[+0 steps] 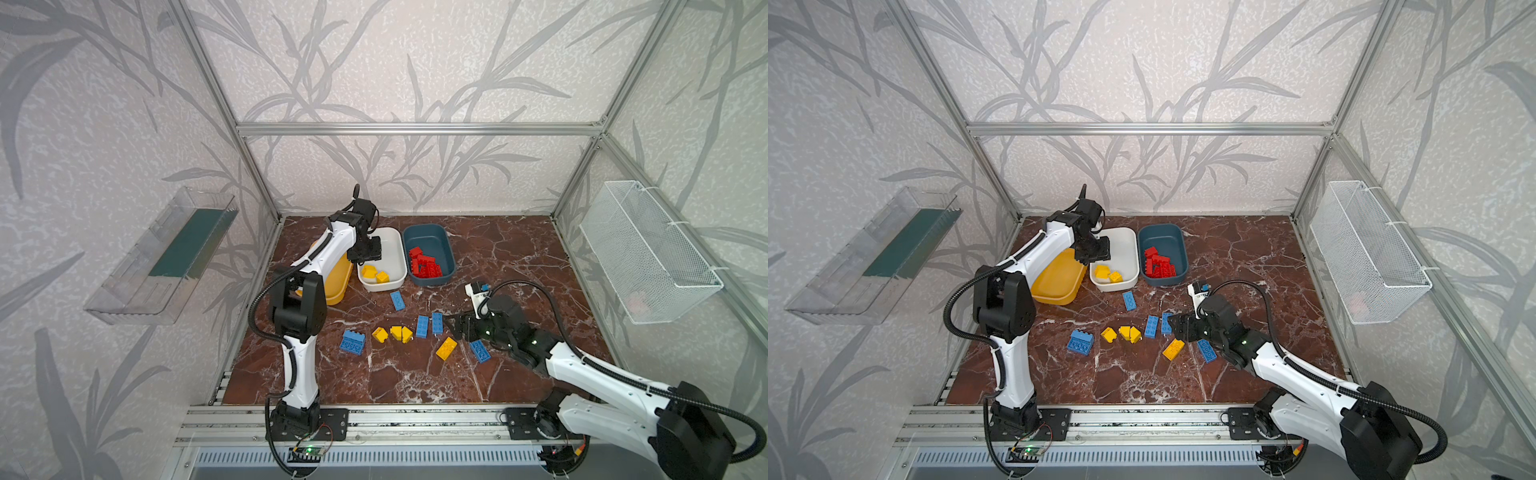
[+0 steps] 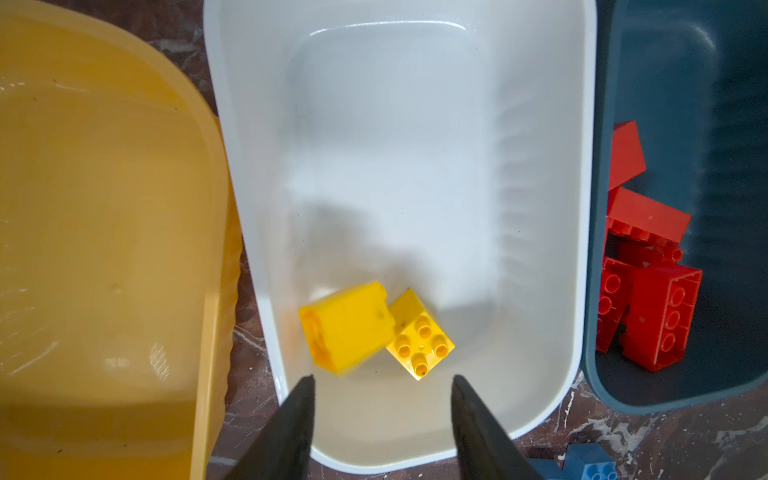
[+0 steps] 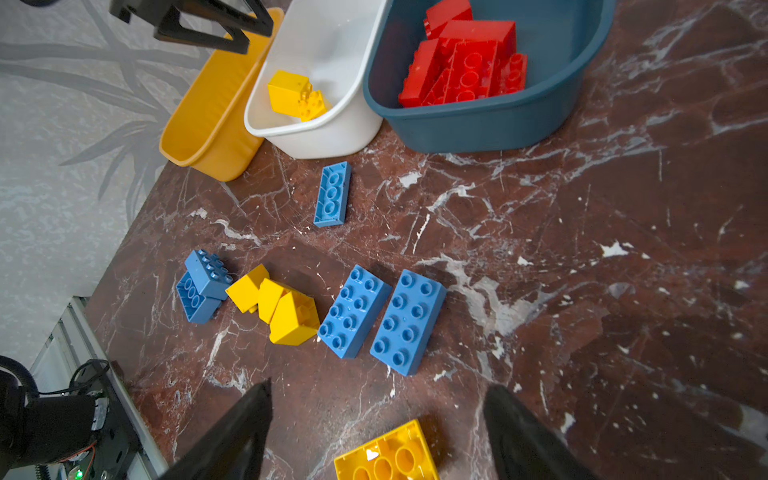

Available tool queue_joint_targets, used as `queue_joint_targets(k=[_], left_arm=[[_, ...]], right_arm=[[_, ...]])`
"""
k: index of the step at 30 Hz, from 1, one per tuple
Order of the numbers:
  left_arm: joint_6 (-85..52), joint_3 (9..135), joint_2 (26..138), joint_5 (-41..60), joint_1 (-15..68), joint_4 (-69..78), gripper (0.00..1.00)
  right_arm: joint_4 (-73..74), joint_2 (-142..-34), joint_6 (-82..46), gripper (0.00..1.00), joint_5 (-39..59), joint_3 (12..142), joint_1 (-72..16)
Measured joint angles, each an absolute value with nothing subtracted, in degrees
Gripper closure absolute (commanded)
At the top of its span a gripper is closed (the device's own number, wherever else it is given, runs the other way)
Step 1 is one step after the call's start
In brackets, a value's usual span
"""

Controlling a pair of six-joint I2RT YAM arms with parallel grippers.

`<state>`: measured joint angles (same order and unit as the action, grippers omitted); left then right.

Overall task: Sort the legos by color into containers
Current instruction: 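Carry the yellow brick over the white tub and open the left gripper, then withdraw the left gripper while the right gripper lowers over a yellow 2x4 brick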

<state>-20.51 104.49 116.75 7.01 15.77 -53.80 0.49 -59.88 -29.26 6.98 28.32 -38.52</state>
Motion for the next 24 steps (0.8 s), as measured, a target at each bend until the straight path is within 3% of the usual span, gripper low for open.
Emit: queue_joint_targets(k=[9,16,24], left_arm=[[-21.1,100.1,107.3,7.1,17.3,-52.0,0.32],[-22.0,89.7,89.4,6.9,21.8,-48.4,0.29],[-22.2,74.6,69.8,6.7,22.9,-46.5,0.25]], right_arm=[[-15.4,-59.8,-27.2,0.17,6.2,35.1,-39.1],[-25.5,-60.7,-26.2,0.18,0.9,39.1,-44.9],[-29.6,-70.9,-28.4,0.15,-2.6,41.6,-51.7]])
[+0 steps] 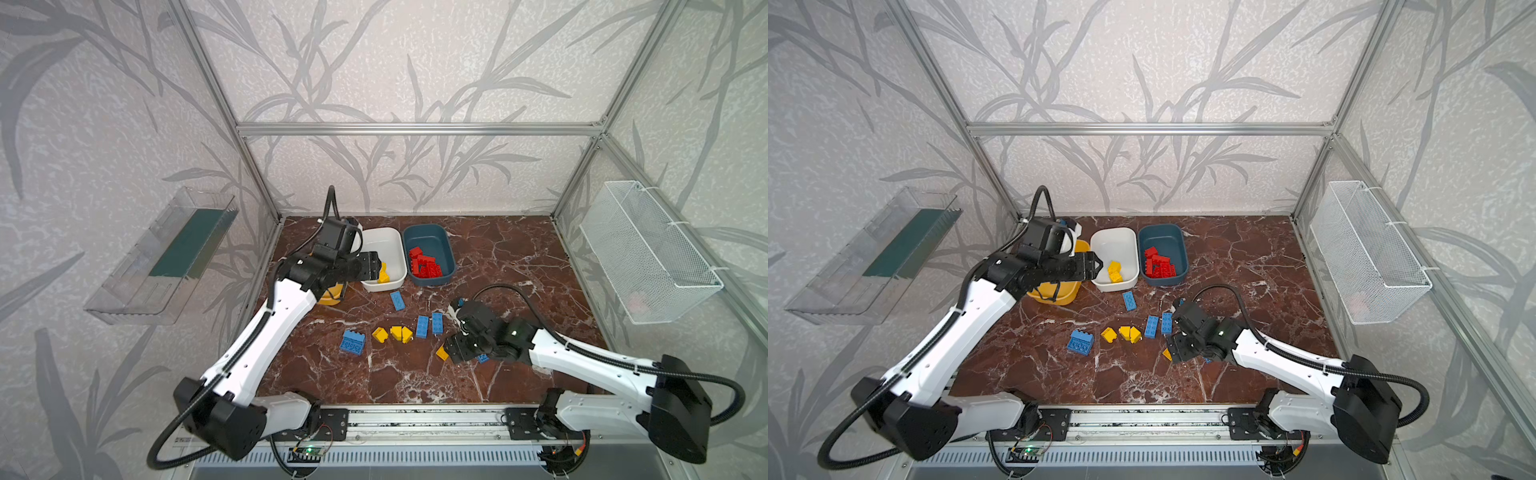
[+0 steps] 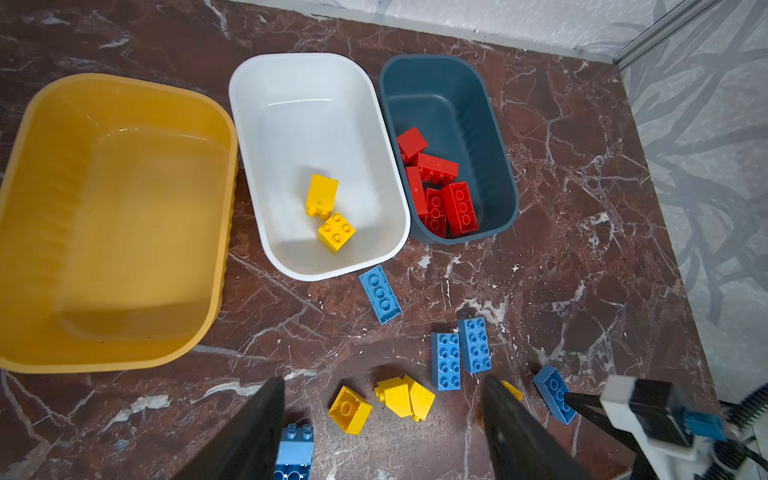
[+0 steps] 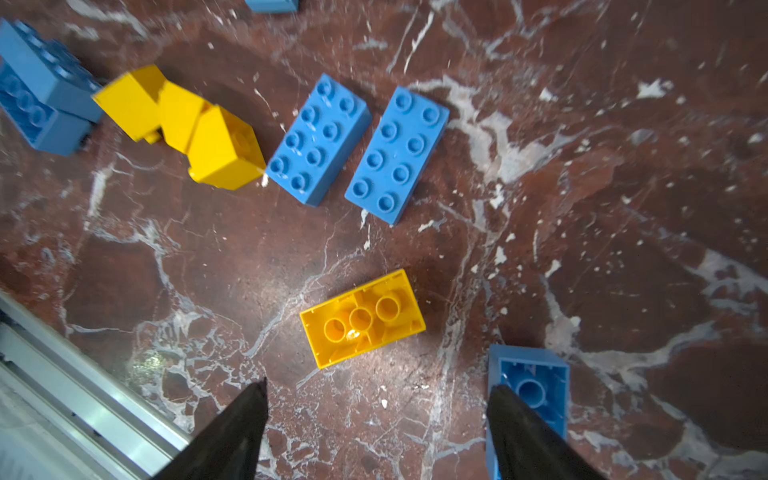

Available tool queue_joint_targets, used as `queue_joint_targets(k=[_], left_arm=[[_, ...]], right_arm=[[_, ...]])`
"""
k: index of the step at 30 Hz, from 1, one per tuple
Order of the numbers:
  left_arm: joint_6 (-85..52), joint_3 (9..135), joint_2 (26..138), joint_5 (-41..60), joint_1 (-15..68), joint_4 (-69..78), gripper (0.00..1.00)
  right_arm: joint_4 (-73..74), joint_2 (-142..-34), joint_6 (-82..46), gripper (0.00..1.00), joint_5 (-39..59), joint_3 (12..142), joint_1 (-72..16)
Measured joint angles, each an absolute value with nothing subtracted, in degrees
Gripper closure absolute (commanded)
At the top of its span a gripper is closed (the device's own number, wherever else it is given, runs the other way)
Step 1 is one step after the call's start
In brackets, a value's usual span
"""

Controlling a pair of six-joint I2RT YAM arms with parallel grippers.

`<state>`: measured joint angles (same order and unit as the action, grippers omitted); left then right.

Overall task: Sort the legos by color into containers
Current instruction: 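Withdraw the left gripper while the right gripper lowers over a yellow 2x4 brick, then close the right gripper on the yellow 2x4 brick and lift it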

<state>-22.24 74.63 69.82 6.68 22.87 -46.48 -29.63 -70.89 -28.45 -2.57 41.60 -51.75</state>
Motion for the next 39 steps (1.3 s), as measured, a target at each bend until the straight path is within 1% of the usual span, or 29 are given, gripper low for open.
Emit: queue_joint_targets(k=[3,8,13,20,29,34,36,39], left_arm=[[-22.3,68.6,63.2,5.9,22.9,-45.7,0.25],[-22.1,61.3,55.6,4.6,22.9,-44.9,0.25],[-21.7,58.2,53.0,3.9,22.9,-44.3,0.25],[-21.5,54.5,50.9,3.4,22.9,-42.6,0.25],[-21.1,53.8,50.0,3.5,22.9,-41.3,0.25],[-20.9,52.7,48.8,3.5,22.9,-41.3,0.25],[-20.9,52.7,48.6,3.5,22.9,-41.3,0.25],[-20.9,52.6,48.3,3.5,22.9,-41.3,0.25]], right_arm=[[-30.0,-73.9,-32.4,0.15,-3.1,41.7,-52.6],[-28.5,-76.8,-40.2,0.16,-4.7,41.8,-53.6],[-26.0,-78.5,-46.3,0.17,-6.0,41.8,-53.9],[-23.9,-84.1,-50.1,0.23,-6.0,44.4,-53.9],[-23.9,-92.9,-50.7,0.34,-6.0,50.7,-55.3],[-25.2,-95.5,-50.1,0.43,-7.1,53.5,-57.0],[-25.7,-95.9,-49.8,0.48,-7.5,54.1,-57.5],[-26.4,-96.4,-49.5,0.53,-7.5,54.6,-57.8]])
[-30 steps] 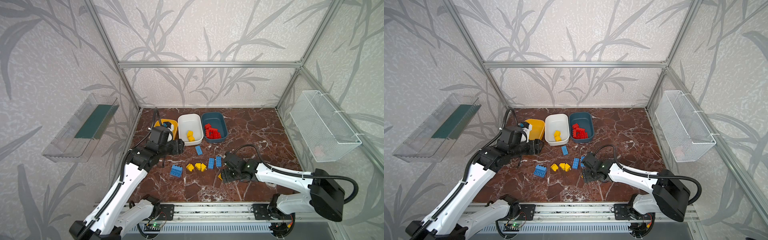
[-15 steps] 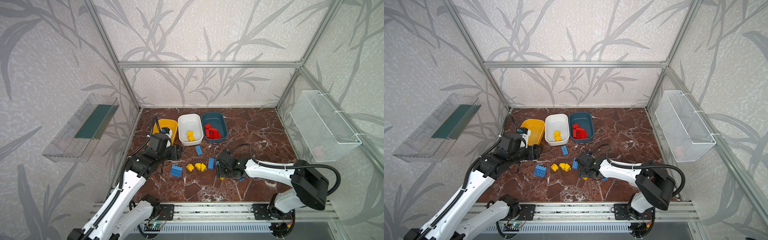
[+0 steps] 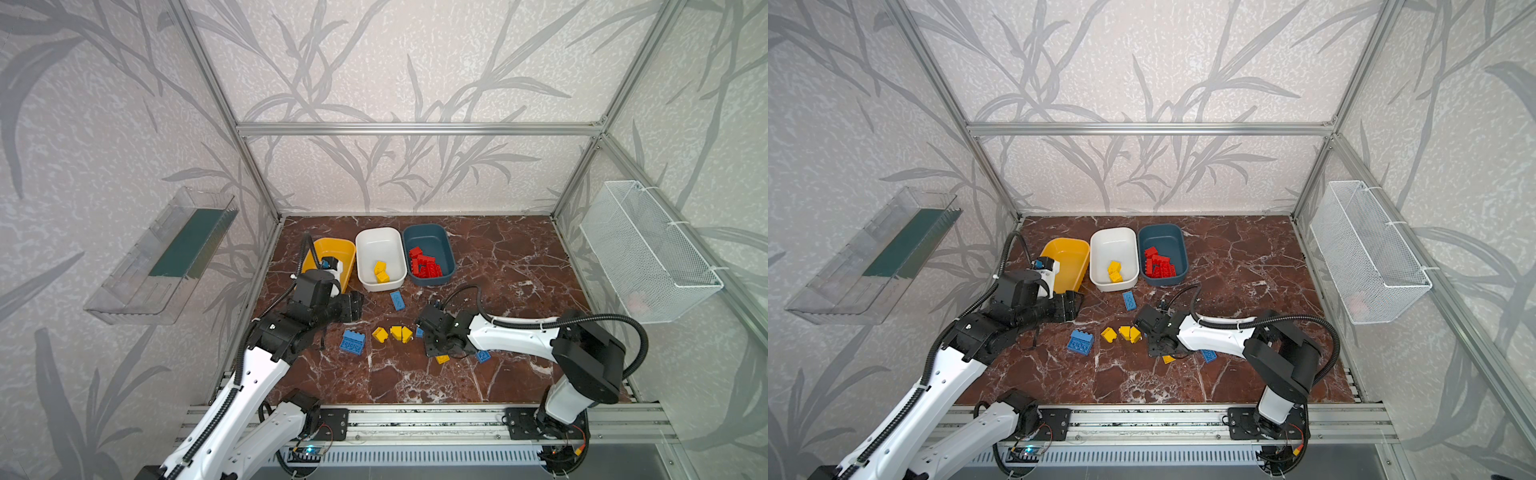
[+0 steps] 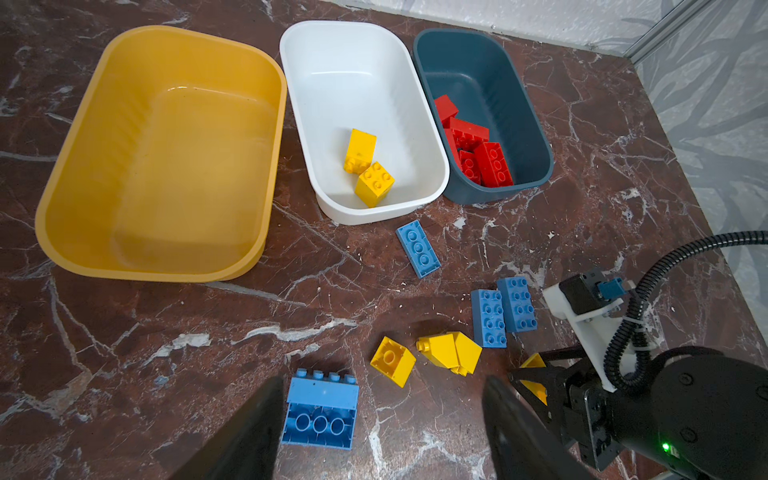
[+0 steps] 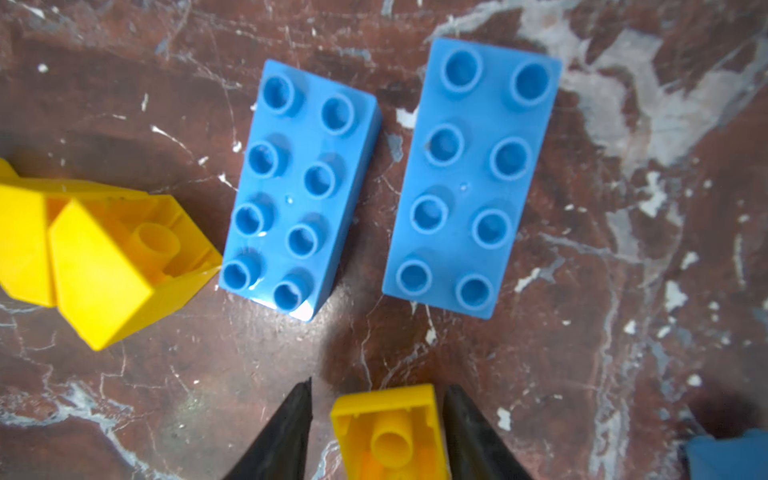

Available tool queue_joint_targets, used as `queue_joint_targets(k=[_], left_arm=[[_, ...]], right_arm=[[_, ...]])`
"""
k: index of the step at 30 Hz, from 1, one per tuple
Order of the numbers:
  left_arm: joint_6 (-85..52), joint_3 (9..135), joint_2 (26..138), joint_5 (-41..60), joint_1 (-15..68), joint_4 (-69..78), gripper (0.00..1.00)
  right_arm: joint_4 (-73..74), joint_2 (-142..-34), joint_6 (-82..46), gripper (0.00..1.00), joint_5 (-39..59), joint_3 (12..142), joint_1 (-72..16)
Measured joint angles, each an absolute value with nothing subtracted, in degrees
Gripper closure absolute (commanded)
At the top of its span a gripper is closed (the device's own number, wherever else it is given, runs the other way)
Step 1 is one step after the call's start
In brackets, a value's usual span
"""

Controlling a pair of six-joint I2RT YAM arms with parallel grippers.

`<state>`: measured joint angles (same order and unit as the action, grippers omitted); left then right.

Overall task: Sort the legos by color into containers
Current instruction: 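Close the right gripper on the yellow 2x4 brick and lift it, then carry the yellow 2x4 brick over the white tub and open the right gripper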

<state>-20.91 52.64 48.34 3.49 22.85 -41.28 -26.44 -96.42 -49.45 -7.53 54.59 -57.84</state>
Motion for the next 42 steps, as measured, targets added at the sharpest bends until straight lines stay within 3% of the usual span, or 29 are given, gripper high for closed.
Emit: queue_joint_targets(k=[8,17,18,20,21,31,42], left_arm=[[-20.6,52.5,47.8,3.5,22.9,-41.3,0.25],[-20.6,52.0,46.8,3.3,22.9,-41.2,0.24],[-20.6,52.0,46.7,3.2,22.9,-41.2,0.21],[-20.6,52.0,46.3,2.6,22.9,-41.2,0.02],[-20.6,52.0,46.0,2.2,22.9,-41.2,0.01],[-21.0,51.8,41.9,-2.0,22.9,-41.1,0.01],[-22.9,51.1,41.3,-4.3,22.9,-41.1,0.01]], right_arm=[[-27.7,-98.0,-48.3,0.76,-7.4,56.3,-57.9],[-32.3,-98.3,-44.6,0.78,-8.1,60.3,-57.9],[-33.2,-98.0,-43.8,0.78,-8.5,61.5,-57.9],[-35.2,-97.4,-41.8,0.78,-9.1,64.6,-57.9],[-35.9,-97.1,-40.9,0.78,-9.4,66.6,-57.9],[-37.8,-99.3,-30.6,0.78,-6.6,86.7,-53.5],[-38.7,-121.2,-23.6,0.78,1.6,113.4,-47.0]])
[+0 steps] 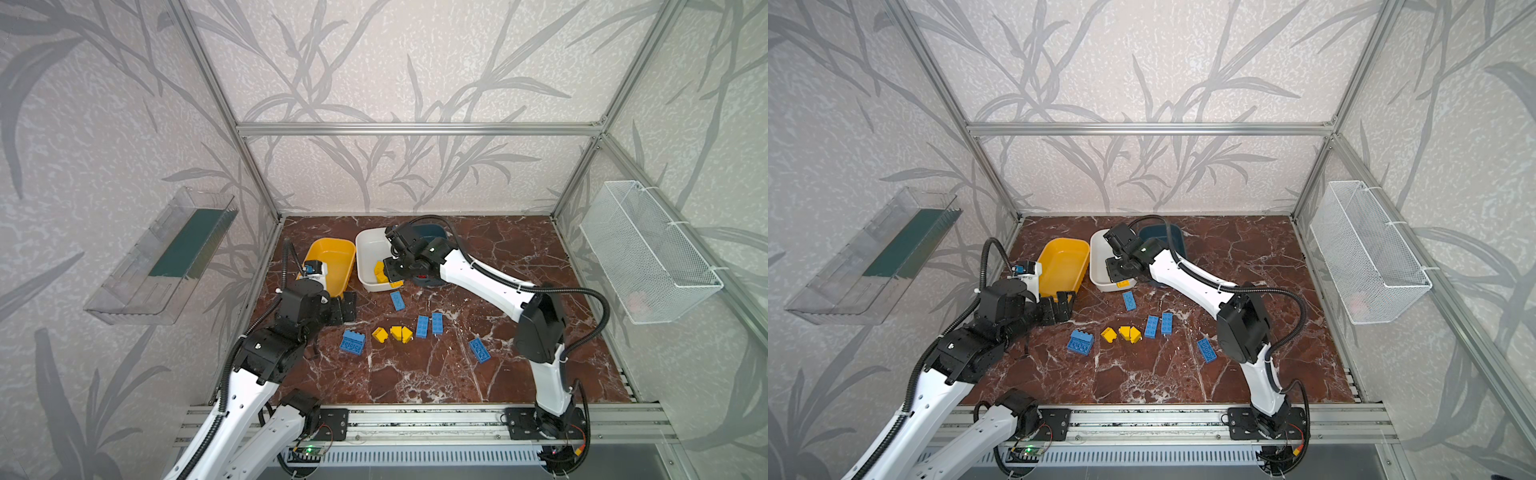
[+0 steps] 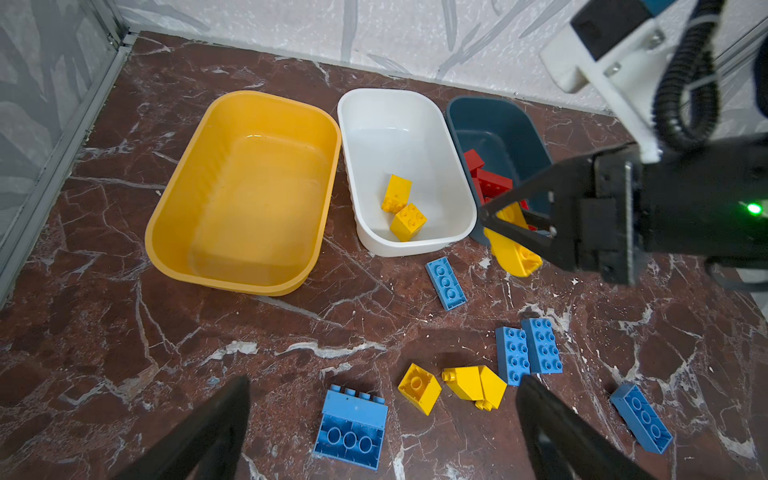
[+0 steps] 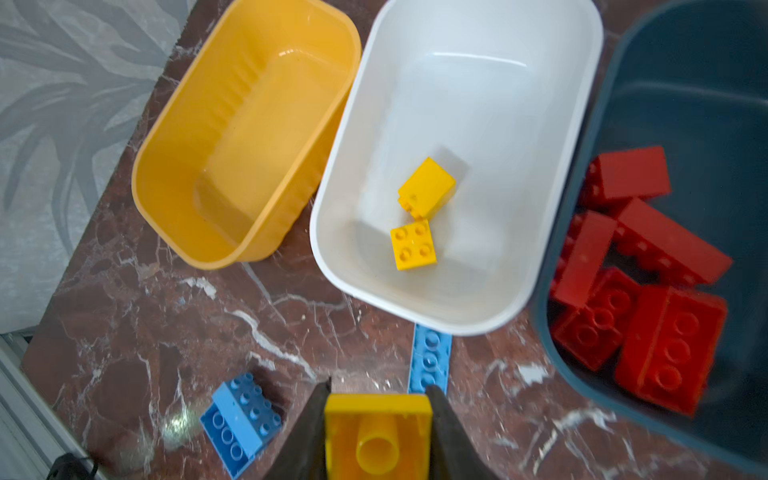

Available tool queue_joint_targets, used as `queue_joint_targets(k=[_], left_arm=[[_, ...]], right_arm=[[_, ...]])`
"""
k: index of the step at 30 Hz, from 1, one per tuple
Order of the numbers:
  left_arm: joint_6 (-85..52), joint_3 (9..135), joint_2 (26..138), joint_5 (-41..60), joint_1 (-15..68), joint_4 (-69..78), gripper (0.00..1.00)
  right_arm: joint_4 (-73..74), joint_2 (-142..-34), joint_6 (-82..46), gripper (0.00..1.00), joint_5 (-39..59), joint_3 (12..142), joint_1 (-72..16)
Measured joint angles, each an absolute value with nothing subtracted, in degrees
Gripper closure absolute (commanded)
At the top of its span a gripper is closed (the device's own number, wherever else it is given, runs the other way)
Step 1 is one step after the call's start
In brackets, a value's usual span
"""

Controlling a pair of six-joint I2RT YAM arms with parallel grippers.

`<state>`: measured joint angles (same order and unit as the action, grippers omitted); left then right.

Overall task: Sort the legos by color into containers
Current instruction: 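Carry the yellow 2x4 brick over the white tub and open the right gripper, then withdraw the right gripper while the left gripper grasps a yellow brick among blue bricks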

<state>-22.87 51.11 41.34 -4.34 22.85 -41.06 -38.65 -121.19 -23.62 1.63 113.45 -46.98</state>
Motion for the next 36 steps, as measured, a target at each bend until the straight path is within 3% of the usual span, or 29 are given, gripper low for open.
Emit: queue_joint_targets(k=[9,11,16,22,28,36], left_arm=[[-23.2,51.1,42.2,-4.2,22.9,-41.1,0.01],[-23.2,51.1,42.2,-3.9,22.9,-41.1,0.01],[-23.1,51.1,42.9,-2.8,22.9,-41.1,0.01],[-23.0,51.1,45.3,-1.2,22.9,-41.0,0.01],[-23.8,51.1,49.7,-0.1,23.2,-41.1,0.01],[-30.2,49.4,56.5,0.1,28.4,-39.7,0.03]], right_arm=[[-43.2,-139.4,-21.7,0.74,3.6,136.9,-44.2],[-44.7,-141.8,-21.4,0.67,3.6,140.3,-43.8],[-46.4,-143.2,-21.3,0.38,3.8,142.0,-43.1],[-46.6,-142.8,-20.8,0.33,3.7,141.9,-42.7],[-42.9,-131.5,-19.7,0.32,3.5,124.9,-42.7],[-25.2,-98.6,-20.2,0.32,2.2,83.8,-41.5]])
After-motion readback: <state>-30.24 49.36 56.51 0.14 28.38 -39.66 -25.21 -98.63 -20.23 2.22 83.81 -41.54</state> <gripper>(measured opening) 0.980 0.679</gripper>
